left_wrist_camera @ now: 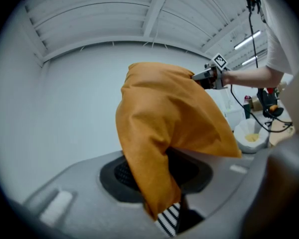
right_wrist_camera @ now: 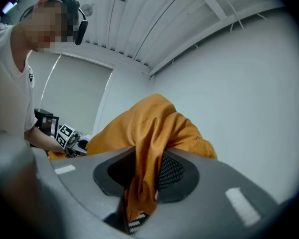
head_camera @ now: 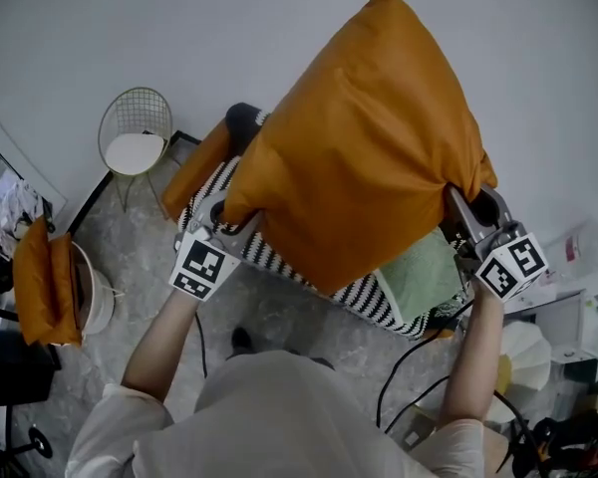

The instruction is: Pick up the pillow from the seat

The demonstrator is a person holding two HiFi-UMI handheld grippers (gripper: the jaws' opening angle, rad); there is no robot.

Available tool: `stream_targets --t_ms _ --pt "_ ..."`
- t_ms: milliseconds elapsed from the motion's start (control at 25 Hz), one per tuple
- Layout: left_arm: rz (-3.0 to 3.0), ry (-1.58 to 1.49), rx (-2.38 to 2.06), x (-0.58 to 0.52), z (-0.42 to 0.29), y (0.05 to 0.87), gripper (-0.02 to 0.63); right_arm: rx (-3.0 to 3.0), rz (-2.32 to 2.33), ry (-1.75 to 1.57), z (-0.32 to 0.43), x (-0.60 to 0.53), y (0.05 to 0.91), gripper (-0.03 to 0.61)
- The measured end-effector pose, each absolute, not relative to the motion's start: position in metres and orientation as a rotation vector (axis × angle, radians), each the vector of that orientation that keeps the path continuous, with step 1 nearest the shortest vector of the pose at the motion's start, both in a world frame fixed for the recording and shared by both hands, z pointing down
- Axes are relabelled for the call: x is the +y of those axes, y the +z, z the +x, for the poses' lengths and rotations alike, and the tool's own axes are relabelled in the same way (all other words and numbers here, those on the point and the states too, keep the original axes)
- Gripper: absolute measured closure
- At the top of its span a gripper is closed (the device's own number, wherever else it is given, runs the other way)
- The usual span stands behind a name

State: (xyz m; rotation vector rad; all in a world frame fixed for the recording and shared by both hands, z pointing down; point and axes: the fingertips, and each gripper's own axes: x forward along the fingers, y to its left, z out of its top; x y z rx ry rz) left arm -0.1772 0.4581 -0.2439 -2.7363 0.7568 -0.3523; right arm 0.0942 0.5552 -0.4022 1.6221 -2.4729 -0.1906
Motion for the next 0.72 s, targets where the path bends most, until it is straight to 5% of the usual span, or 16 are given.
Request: stream_targets --t_ms 720 --pt "-2.713 -0.378 0.801 0.487 -0.173 -0.246 0.463 -2.528 1.572 -0.204 0.107 0.571 -0.401 0.477"
